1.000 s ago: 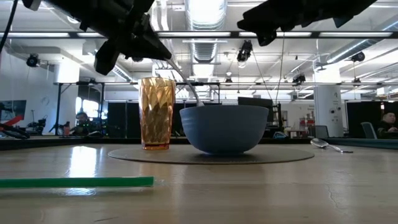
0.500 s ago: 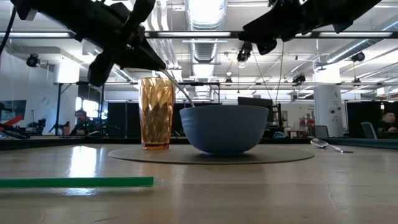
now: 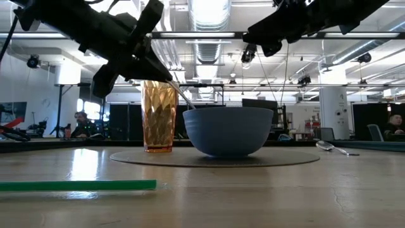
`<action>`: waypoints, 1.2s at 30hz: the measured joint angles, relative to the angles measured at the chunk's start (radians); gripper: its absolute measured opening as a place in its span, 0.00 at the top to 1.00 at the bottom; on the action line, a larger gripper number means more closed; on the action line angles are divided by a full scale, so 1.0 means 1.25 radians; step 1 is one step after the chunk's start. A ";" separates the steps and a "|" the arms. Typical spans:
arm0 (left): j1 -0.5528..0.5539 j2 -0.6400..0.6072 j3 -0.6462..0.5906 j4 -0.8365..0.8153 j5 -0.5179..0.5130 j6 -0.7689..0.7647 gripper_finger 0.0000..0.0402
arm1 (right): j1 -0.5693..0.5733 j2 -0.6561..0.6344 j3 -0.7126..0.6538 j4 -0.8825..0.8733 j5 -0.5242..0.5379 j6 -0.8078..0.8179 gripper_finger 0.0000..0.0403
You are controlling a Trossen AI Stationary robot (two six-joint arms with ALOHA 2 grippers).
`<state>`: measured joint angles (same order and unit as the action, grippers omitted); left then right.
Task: Pick & Place Utensil
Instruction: Put the fork into the bowl
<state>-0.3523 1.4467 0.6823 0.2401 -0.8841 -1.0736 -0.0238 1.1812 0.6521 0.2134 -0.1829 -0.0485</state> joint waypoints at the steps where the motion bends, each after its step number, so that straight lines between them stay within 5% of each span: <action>1: 0.000 0.000 0.000 0.000 0.000 0.000 1.00 | 0.000 0.000 0.000 0.000 0.000 -0.002 0.70; 28: 0.001 0.001 0.000 -0.045 0.004 -0.025 0.99 | 0.000 0.000 0.005 0.000 0.000 -0.013 0.71; 36: 0.001 0.001 0.000 -0.045 0.013 0.048 0.99 | 0.000 0.000 0.005 0.000 0.000 -0.009 0.73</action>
<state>-0.3515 1.4479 0.6819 0.1833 -0.8673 -1.0140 -0.0238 1.1812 0.6586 0.2131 -0.1829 -0.0596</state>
